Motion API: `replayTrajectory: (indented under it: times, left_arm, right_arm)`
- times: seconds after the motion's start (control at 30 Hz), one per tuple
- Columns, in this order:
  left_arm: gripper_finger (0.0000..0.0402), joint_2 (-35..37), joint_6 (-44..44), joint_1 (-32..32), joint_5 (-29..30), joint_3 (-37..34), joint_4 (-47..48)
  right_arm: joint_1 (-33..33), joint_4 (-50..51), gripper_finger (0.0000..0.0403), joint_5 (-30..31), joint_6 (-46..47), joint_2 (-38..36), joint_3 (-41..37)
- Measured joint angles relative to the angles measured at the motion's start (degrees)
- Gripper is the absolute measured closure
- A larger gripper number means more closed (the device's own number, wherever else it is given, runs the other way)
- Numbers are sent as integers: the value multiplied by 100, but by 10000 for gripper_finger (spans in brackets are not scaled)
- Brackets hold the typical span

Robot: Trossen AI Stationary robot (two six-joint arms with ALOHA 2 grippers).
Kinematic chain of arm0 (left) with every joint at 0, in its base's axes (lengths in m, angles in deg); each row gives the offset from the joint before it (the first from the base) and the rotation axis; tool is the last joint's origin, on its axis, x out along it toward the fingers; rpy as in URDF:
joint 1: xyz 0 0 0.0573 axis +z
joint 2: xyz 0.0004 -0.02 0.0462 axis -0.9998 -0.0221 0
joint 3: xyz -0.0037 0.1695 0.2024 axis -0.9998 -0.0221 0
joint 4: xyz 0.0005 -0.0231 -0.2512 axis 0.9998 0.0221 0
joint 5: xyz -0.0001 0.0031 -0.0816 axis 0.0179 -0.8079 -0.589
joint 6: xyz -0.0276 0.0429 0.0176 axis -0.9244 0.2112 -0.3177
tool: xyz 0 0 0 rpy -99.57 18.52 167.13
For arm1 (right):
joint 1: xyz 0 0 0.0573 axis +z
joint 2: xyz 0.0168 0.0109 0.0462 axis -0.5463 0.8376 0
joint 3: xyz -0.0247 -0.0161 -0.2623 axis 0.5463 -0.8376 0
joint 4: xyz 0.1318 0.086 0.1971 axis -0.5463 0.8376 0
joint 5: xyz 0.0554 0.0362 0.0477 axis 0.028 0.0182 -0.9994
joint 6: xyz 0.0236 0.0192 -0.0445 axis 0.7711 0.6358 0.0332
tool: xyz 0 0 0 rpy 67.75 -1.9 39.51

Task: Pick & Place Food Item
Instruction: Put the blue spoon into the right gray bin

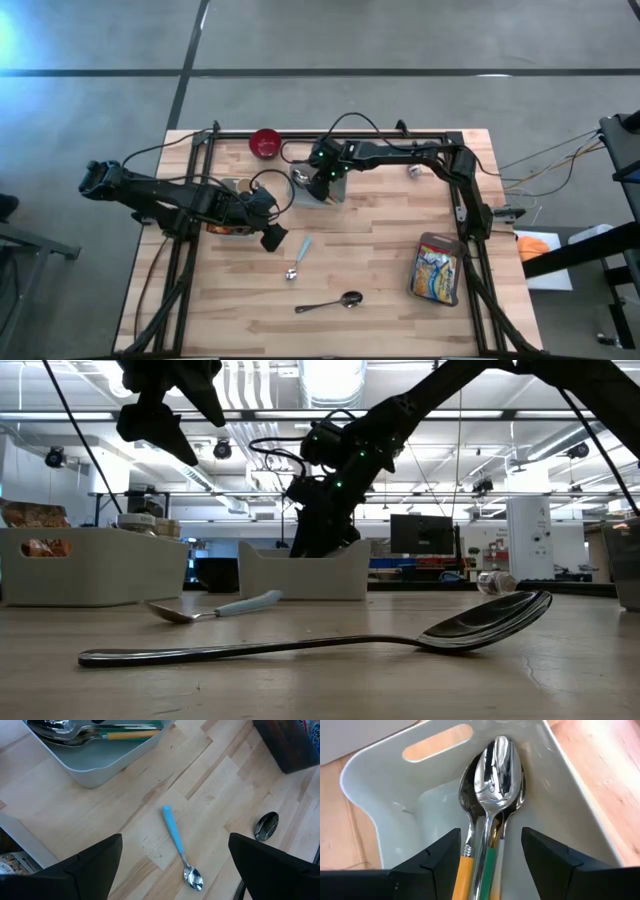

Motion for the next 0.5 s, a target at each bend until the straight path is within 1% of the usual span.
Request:
replayTrajectory:
  times: [0.1, 0.23, 0.37, 0.5]
  left_arm:
    - [30, 0, 0, 0, -1, 0, -1]
    - [30, 0, 0, 1, -1, 0, -1]
    - [30, 0, 0, 1, 1, 0, -2]
    - [30, 0, 0, 0, 1, 0, -1]
  right_arm:
    - [-4, 66, 197, 21, -42, 0, -2]
    - [6, 90, 197, 198, -233, -97, -2]
    - [79, 272, 197, 229, -697, -397, -2]
    - [325, 785, 197, 236, -1391, -731, -18]
